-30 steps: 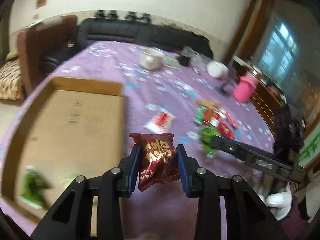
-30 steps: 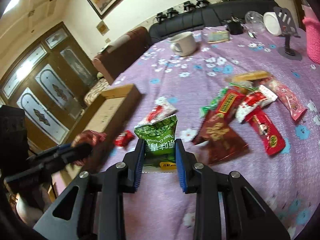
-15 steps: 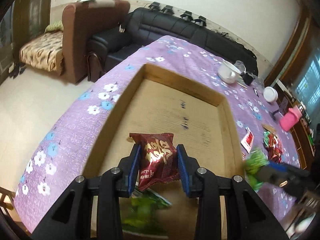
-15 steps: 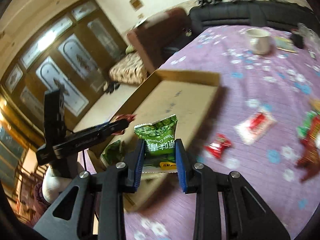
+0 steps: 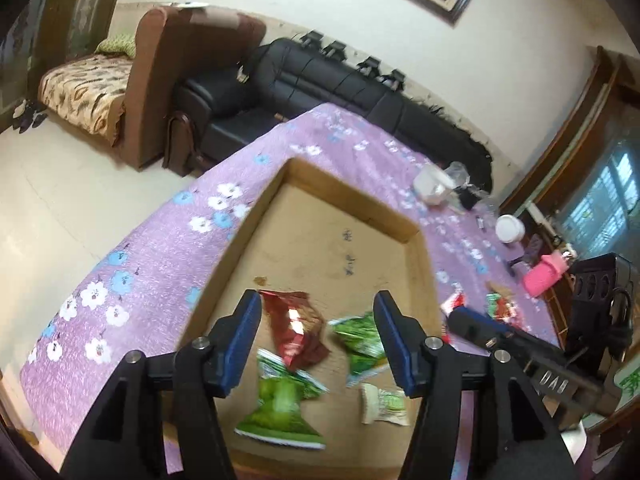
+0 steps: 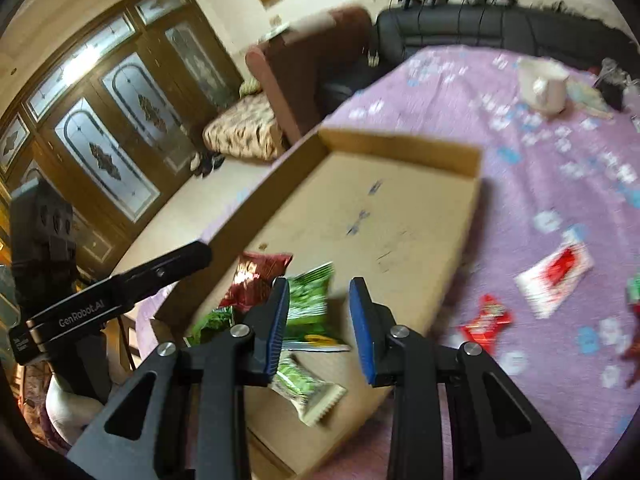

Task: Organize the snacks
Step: 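Drop both packets into the cardboard tray by opening both tools, then grasp the white-red sachet with the left tool while the right tool grasps a brown packet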

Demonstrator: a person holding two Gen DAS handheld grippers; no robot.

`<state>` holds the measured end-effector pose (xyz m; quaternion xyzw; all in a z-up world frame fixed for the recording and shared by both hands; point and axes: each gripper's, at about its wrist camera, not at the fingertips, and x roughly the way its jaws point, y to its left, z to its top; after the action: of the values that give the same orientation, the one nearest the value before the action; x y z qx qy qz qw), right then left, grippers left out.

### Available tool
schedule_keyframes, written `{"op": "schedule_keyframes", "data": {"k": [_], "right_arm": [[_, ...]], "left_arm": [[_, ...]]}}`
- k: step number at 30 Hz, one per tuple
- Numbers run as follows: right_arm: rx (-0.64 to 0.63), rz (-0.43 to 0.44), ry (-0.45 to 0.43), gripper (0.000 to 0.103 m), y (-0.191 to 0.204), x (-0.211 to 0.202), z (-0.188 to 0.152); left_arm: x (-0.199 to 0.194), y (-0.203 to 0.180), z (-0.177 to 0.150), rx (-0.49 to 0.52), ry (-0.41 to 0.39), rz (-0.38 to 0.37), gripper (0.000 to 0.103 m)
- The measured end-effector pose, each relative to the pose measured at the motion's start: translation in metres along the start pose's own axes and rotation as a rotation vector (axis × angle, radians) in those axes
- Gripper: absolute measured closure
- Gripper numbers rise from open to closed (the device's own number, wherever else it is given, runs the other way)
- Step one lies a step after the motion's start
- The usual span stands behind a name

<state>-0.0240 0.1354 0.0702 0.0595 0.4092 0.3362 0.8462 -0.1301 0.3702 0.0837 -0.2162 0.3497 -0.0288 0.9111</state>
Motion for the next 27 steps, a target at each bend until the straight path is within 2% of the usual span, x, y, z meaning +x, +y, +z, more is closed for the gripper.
{"op": "schedule_keyframes", "data": {"k": [2,4,6,8,11,13,15,20,25,27], "right_arm": [[-0.007,-0.042,-0.061,0.062,-0.012,-0.032,-0.003],[-0.014,-0.103,-0.12,0.046,-0.028,-0.062,-0.007],[0.004,-0.181,-0.189,0.02,-0.054,-0.096,-0.015],[0.046,-0.245,-0.209,0.019,-0.084,-0.119,-0.024],[0.154,-0.288,-0.173,0.02,-0.133,-0.142,-0.041],[0.21,-0.297,-0.162,0.023,-0.157,-0.151,-0.054],[0.235,-0.305,-0.146,0.03,-0.171,-0.152,-0.062],[0.236,-0.283,-0.106,0.032,-0.184,-0.131,-0.056],[0.138,-0.331,-0.028,0.031,-0.184,-0.088,-0.045],[0.123,-0.323,-0.016,0.031,-0.186,-0.079,-0.045]], "left_arm": [[-0.006,-0.014,-0.003,0.025,-0.007,-0.021,0.04],[-0.009,-0.026,-0.006,0.051,-0.009,-0.035,0.038],[-0.009,-0.045,-0.01,0.091,-0.004,-0.058,0.035],[-0.005,-0.064,-0.014,0.129,0.009,-0.079,0.035],[0.009,-0.096,-0.021,0.198,0.047,-0.104,0.034],[0.018,-0.115,-0.027,0.233,0.07,-0.115,0.034],[0.029,-0.135,-0.032,0.27,0.098,-0.133,0.034],[0.061,-0.18,-0.043,0.358,0.166,-0.144,0.034],[0.111,-0.204,-0.038,0.397,0.265,-0.105,0.034],[0.133,-0.211,-0.034,0.415,0.293,-0.078,0.034]]}}
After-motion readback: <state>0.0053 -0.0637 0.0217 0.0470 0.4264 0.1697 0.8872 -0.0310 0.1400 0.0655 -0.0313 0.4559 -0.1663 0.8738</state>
